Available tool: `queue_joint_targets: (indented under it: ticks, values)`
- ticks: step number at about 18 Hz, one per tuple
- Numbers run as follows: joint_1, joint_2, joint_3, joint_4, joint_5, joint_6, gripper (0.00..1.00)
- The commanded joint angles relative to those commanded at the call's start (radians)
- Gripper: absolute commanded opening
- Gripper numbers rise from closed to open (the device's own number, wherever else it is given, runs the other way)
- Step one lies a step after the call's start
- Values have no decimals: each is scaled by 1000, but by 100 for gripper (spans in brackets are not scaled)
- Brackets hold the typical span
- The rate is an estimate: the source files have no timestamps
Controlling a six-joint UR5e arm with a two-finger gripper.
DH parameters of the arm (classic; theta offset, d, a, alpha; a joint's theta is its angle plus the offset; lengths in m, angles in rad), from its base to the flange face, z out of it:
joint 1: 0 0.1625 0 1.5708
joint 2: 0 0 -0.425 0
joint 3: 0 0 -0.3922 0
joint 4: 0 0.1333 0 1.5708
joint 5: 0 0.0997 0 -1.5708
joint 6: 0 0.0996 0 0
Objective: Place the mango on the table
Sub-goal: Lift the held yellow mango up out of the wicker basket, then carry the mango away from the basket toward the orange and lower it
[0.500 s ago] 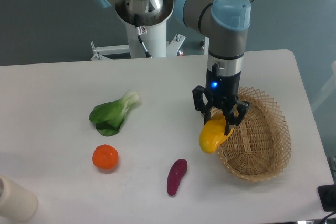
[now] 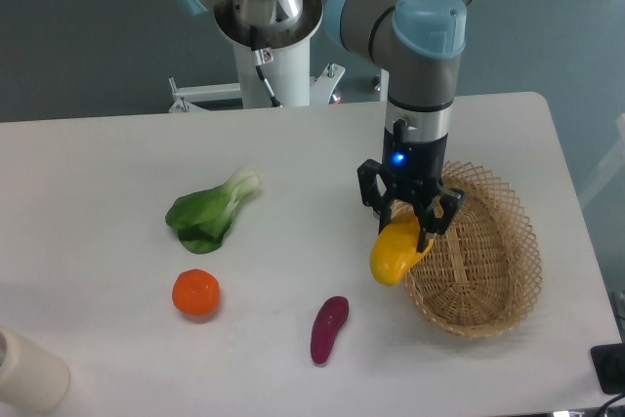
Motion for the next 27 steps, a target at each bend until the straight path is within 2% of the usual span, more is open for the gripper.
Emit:
queue_joint_targets:
  ticks: [3, 7, 10, 12, 13, 15, 16, 19, 21, 27]
  values:
    - [-5, 2, -2, 0, 0, -15, 47]
    - [-54, 3, -12, 2, 20, -112, 47]
    - [-124, 17, -15, 2, 92, -175, 47]
    - [-190, 0, -11, 15, 127, -299, 47]
    - [-225, -26, 4, 18, 130, -362, 47]
    - [-270, -63, 21, 41, 144, -405, 47]
    - [-313, -101, 37, 64, 167, -420, 47]
    - [-400, -207, 106, 75, 231, -424, 47]
    - [-431, -270, 150, 77, 248, -414, 47]
    - [-460, -331, 144, 74, 259, -425, 47]
